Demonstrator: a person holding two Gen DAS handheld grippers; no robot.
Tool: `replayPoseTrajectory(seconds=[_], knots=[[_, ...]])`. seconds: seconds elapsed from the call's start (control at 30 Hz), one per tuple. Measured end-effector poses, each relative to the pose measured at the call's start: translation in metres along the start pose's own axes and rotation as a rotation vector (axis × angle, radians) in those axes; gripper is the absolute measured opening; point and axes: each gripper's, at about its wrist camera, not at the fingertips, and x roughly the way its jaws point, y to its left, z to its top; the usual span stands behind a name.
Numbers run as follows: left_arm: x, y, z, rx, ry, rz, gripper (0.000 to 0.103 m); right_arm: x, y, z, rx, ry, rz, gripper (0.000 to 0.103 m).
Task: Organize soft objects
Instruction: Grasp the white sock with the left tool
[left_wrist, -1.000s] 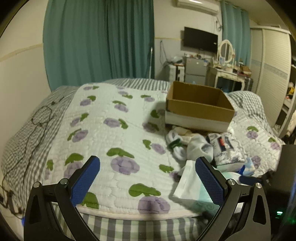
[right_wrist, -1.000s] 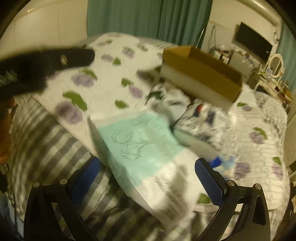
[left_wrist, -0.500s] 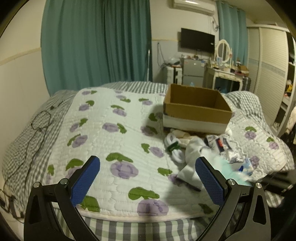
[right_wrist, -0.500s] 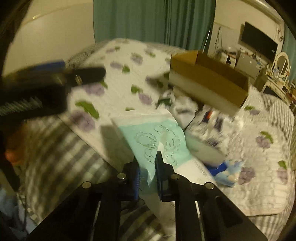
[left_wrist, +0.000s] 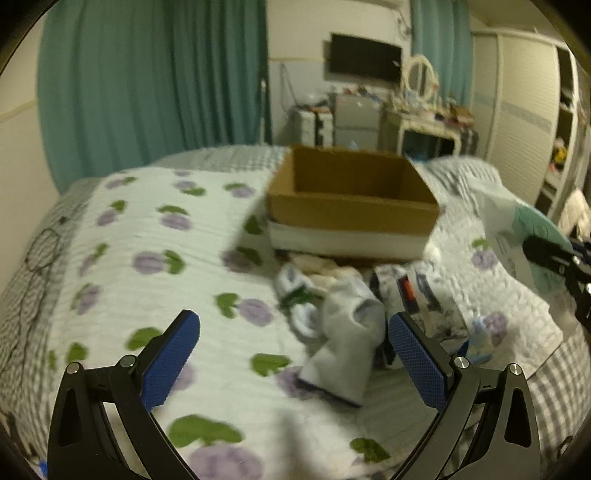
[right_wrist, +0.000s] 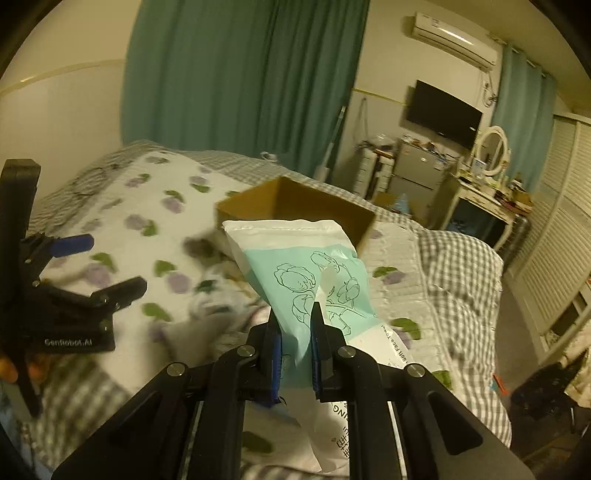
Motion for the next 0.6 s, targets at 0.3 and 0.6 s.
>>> replayPoseTrajectory(seconds=[0.3, 0.6], knots=[[0.059, -0.032, -0.016, 0.096, 0.185, -0.010, 0.091, 0.053, -0.015, -0.026, 0.039, 0.092, 0.024, 0.012], [0.090, -0.050, -0.009, 0.133, 0.222, -0.084, 0.052, 0.074, -0.018, -0.034, 0.060, 0.117, 0.067, 0.012]])
